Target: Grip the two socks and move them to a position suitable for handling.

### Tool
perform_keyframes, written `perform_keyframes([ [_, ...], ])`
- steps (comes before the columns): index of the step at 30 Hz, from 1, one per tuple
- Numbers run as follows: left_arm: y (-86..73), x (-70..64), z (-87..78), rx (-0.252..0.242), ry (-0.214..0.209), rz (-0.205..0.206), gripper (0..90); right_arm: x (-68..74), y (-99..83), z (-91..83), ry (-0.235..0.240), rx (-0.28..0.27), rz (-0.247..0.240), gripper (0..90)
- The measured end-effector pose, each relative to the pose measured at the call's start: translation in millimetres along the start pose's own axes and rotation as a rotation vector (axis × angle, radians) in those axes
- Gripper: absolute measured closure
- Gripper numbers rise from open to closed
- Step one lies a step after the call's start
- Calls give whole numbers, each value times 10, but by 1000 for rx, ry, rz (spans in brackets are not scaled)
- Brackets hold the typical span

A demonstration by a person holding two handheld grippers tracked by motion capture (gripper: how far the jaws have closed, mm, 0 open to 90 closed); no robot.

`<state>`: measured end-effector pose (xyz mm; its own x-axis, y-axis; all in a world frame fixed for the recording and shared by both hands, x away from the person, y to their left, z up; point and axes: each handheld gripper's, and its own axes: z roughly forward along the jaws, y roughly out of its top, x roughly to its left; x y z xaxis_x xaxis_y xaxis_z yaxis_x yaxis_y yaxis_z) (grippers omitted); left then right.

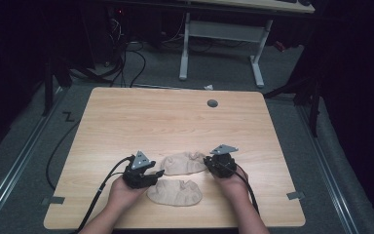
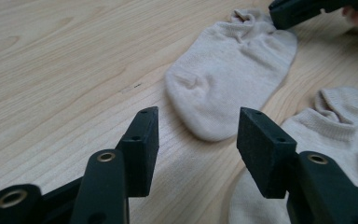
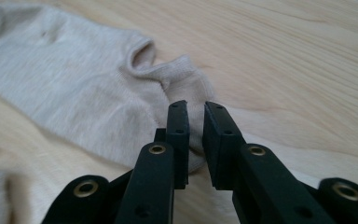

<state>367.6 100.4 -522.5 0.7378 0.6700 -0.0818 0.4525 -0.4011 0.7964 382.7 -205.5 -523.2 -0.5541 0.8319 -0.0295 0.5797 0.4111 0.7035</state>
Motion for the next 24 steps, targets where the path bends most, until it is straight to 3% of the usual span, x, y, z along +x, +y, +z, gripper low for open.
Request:
perform_keyframes([
  [3, 14, 54, -10, -10, 16, -13, 490, 109, 6, 0, 28, 4, -24, 800],
  [6, 15, 105, 9, -17, 33, -31, 506, 166, 31, -18, 43, -16, -18, 743],
  [10, 13, 131, 71, 1, 53, -40, 525, 161, 72, -22, 20, -46, 28, 649],
  [18, 21, 154, 144, 26, 56, -52, 595, 165, 20, 62, 30, -5, 57, 618],
  [24, 3, 141, 179, 45, 60, -39, 681, 193, -15, 43, 37, -11, 32, 546],
])
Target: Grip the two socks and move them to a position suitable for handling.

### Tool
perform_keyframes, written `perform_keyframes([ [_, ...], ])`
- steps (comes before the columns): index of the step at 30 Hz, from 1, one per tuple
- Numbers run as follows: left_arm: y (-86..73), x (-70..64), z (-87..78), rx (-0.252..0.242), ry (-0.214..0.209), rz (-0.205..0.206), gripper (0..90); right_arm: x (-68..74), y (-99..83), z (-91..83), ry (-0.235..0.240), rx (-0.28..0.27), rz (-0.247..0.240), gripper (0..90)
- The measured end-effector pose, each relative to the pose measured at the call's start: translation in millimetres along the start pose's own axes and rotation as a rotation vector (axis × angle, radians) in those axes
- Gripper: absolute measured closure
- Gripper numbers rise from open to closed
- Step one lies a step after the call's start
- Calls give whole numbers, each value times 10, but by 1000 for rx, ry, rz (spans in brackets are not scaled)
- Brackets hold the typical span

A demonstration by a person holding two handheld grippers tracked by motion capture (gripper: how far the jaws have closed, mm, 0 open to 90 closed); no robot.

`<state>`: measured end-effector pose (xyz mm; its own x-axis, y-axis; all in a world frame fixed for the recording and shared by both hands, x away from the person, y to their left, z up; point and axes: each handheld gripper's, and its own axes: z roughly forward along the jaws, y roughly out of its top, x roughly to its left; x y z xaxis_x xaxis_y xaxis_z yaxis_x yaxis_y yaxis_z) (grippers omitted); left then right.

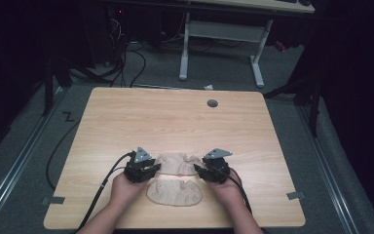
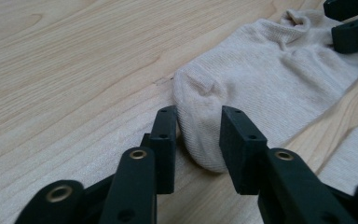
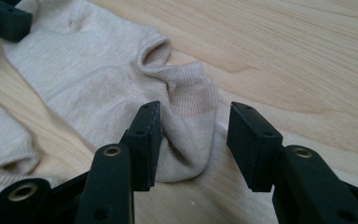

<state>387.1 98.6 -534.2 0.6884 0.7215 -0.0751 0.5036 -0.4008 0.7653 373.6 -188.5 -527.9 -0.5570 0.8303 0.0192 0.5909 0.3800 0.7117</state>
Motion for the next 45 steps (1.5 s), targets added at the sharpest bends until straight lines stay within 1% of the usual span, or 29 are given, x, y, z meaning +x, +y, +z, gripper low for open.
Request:
perform_keyframes([
  [3, -3, -10, 0, -2, -1, 4, 709, 17, -24, -26, 10, 0, -7, 563],
  [6, -4, -15, -2, 2, -6, 8, 754, 44, -31, -33, 8, 0, -15, 633],
  [10, -5, -34, -3, -3, -2, 20, 814, 60, -29, -27, 14, -7, -8, 711],
  [14, -4, -29, -4, -3, -2, 16, 845, 51, -26, -14, 20, -13, 8, 770],
  [16, -2, -26, 0, -6, -7, 8, 860, 55, -19, -9, 28, -12, 3, 804],
  [18, 0, -27, -3, -10, -5, 8, 865, 72, -12, -15, 21, -3, -5, 822],
  [19, -1, -36, -7, -19, -7, 8, 867, 81, -6, -22, 11, -3, -21, 829],
  [21, 10, -55, -25, -37, -15, 4, 867, 113, 7, -55, -13, -15, -43, 832],
  [22, 30, -67, -49, -54, -19, 6, 868, 119, 15, -73, -14, -29, -42, 832],
  [25, 77, -87, -121, -93, -12, 14, 868, 126, 54, -146, -24, -72, -53, 832],
  [26, 83, -86, -141, -98, -7, 22, 868, 128, 62, -158, -28, -80, -51, 832],
  [28, 83, -77, -161, -98, 10, 36, 868, 133, 81, -179, -43, -92, -67, 832],
  [29, 82, -65, -171, -96, 13, 34, 868, 135, 92, -191, -46, -101, -68, 831],
  [31, 86, -41, -210, -114, 8, 11, 867, 138, 117, -214, -58, -120, -76, 831],
  [33, 107, -36, -257, -132, -1, 6, 867, 144, 138, -241, -61, -133, -73, 832],
  [35, 123, -44, -291, -145, -4, 9, 868, 153, 147, -274, -68, -145, -80, 832],
  [39, 125, -48, -313, -147, -2, 30, 867, 171, 154, -322, -76, -159, -89, 832],
  [42, 134, -44, -321, -153, -1, 26, 867, 180, 157, -345, -80, -165, -95, 831],
  [44, 141, -53, -335, -155, 0, 31, 867, 184, 161, -360, -82, -168, -103, 831],
  [45, 146, -62, -348, -160, -8, 24, 867, 185, 162, -368, -81, -174, -108, 831],
])
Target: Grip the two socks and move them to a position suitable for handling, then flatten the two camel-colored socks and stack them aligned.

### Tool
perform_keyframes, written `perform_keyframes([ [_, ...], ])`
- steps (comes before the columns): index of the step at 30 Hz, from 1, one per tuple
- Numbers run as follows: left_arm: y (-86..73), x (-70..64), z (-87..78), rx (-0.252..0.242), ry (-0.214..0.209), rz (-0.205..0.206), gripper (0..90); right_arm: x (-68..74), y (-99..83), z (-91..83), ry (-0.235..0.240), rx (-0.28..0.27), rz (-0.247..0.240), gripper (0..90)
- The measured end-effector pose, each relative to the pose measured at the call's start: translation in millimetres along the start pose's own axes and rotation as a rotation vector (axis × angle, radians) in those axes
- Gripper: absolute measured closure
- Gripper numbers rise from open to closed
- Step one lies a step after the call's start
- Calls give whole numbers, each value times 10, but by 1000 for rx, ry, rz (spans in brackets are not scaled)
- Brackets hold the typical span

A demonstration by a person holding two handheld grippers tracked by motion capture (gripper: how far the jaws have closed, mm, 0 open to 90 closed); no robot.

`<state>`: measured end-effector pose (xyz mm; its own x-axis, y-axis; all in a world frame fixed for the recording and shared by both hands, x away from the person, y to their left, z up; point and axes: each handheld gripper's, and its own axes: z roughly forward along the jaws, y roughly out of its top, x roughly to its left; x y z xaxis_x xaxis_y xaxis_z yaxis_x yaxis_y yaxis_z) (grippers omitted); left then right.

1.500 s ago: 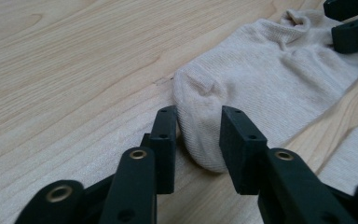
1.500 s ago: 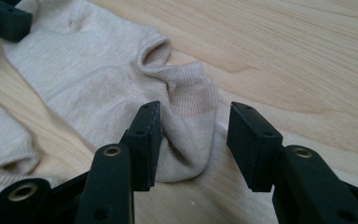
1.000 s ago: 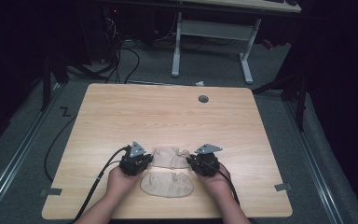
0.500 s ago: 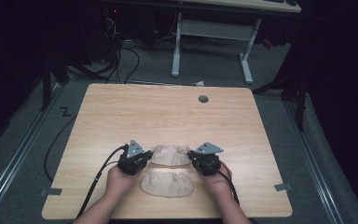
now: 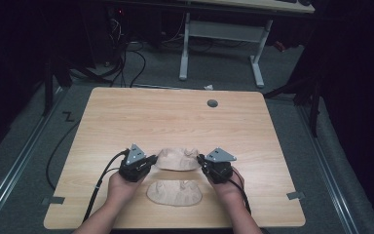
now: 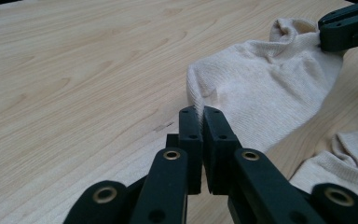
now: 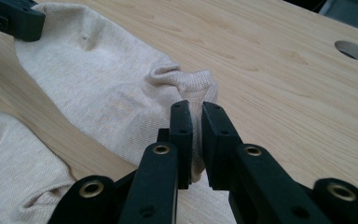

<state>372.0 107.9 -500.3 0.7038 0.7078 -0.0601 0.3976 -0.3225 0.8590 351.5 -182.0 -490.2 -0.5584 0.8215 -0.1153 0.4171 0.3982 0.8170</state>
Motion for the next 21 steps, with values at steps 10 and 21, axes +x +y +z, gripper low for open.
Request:
perform_keyframes([
  [10, 22, -168, -98, 10, -13, 56, 867, 28, -36, -167, -7, -15, -12, 831],
  [21, -29, -374, -456, 10, 0, 69, 867, 163, -83, -387, 23, -41, -55, 830],
])
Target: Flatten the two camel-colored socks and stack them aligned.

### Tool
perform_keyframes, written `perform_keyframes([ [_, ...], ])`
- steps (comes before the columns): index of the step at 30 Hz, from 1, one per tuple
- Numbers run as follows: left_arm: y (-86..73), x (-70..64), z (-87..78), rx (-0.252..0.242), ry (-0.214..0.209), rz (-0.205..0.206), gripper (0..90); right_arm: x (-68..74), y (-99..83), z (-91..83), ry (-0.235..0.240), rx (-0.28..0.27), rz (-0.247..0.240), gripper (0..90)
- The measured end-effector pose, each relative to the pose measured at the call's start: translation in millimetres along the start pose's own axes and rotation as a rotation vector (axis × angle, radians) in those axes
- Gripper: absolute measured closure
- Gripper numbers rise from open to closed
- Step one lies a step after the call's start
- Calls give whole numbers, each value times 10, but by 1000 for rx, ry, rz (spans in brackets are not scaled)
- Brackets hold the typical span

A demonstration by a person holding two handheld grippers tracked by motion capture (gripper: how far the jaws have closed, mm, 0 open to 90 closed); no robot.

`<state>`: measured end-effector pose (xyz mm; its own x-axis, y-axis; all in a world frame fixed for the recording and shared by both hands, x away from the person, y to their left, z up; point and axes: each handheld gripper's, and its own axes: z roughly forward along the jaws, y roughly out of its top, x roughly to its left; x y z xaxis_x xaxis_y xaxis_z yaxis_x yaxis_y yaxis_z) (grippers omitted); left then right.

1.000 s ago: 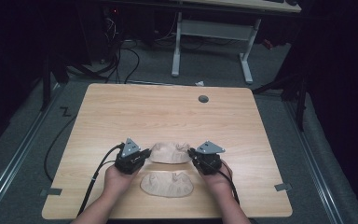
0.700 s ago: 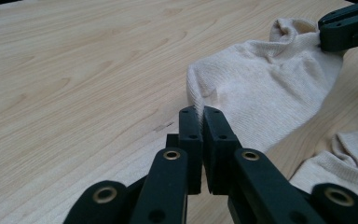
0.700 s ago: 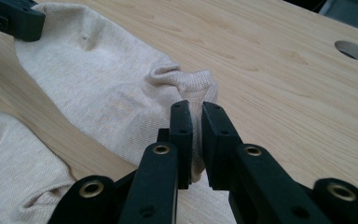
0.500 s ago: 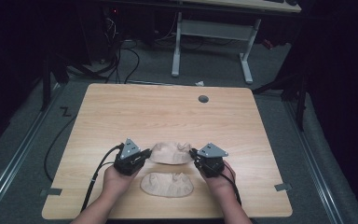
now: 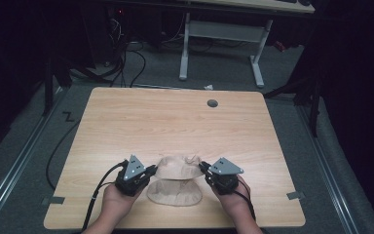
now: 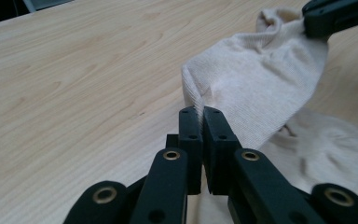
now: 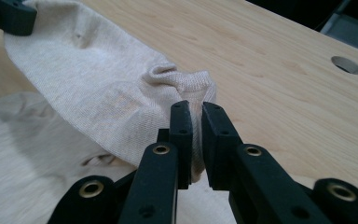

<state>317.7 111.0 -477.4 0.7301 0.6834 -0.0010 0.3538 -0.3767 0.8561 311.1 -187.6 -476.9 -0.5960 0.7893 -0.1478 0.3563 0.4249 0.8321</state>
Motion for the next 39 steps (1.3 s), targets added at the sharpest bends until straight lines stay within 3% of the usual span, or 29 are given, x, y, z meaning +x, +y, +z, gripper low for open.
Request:
perform_keyframes([
  [5, -109, -99, -78, 33, -30, -18, 867, 107, -73, -110, 36, 7, -26, 830],
  [8, -131, -150, -98, 42, -34, -7, 867, 157, -104, -164, 54, 12, -31, 831],
  [18, -276, -101, -194, 99, -49, -26, 867, 350, -246, -208, 103, 73, -57, 830],
  [23, -352, -117, -122, 165, -52, -3, 863, 413, -294, -143, 119, 123, -83, 830],
  [27, -386, -126, -51, 204, -47, 17, 857, 397, -345, -66, 139, 168, -75, 828],
  [32, -424, -86, 31, 248, -48, 4, 838, 384, -399, 20, 159, 208, -79, 819],
  [33, -438, -105, 52, 242, -50, -33, 834, 382, -402, 24, 162, 210, -77, 816],
  [34, -438, -72, 54, 262, -44, 7, 828, 379, -404, 27, 162, 212, -79, 814],
  [35, -449, -96, 72, 248, -41, -25, 827, 382, -408, 30, 165, 212, -73, 813],
  [37, -453, -106, 84, 243, -38, -35, 828, 384, -412, 32, 166, 215, -70, 808],
  [39, -452, -110, 83, 250, -33, -18, 817, 387, -413, 31, 164, 217, -72, 797],
])
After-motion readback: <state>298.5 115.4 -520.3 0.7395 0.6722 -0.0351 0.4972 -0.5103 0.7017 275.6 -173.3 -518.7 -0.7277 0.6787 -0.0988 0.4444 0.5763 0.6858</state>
